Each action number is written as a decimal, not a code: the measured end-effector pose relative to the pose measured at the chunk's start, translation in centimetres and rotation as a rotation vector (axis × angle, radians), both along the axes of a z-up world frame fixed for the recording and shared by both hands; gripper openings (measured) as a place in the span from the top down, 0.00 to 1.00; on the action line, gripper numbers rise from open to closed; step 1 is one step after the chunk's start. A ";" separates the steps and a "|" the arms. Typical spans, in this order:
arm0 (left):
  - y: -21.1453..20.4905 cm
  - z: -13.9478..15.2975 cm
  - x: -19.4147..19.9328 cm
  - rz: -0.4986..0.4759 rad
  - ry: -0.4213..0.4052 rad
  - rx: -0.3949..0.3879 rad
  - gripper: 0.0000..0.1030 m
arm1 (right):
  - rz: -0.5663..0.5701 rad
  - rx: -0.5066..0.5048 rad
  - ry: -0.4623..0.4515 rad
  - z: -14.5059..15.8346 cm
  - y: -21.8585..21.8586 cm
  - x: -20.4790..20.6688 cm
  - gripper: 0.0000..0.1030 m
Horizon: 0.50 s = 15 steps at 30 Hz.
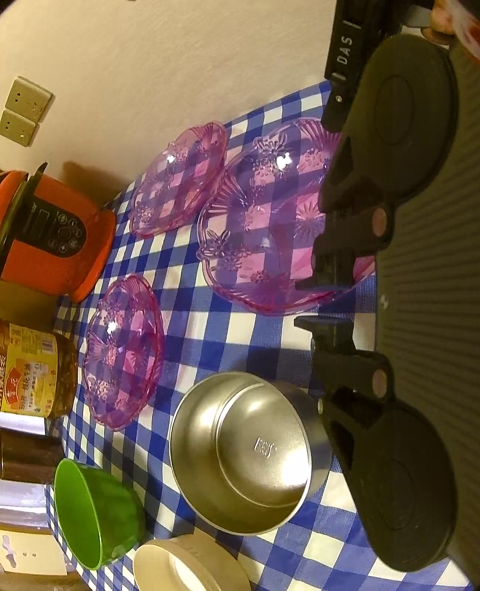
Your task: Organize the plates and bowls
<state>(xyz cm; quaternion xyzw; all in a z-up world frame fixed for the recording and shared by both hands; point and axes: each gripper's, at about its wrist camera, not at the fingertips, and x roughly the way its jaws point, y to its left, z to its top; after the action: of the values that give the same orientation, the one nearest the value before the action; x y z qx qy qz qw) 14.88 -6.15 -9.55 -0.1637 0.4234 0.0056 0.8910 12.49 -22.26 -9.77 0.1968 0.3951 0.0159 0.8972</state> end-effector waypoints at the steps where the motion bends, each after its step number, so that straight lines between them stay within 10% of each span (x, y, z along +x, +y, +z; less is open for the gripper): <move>1: -0.1 0.1 0.0 -0.006 -0.001 0.004 0.91 | 0.002 0.000 0.000 0.0 0.1 0.0 0.92; 15: -0.5 2.0 -0.3 -0.037 -0.027 0.014 0.91 | -0.012 0.017 -0.021 1.1 -0.6 -0.9 0.93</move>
<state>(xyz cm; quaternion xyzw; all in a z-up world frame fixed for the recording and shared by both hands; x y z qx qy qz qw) 14.58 -6.68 -7.58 -0.1499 0.4141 -0.0101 0.8978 11.60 -22.86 -8.68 0.2067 0.3845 0.0158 0.8996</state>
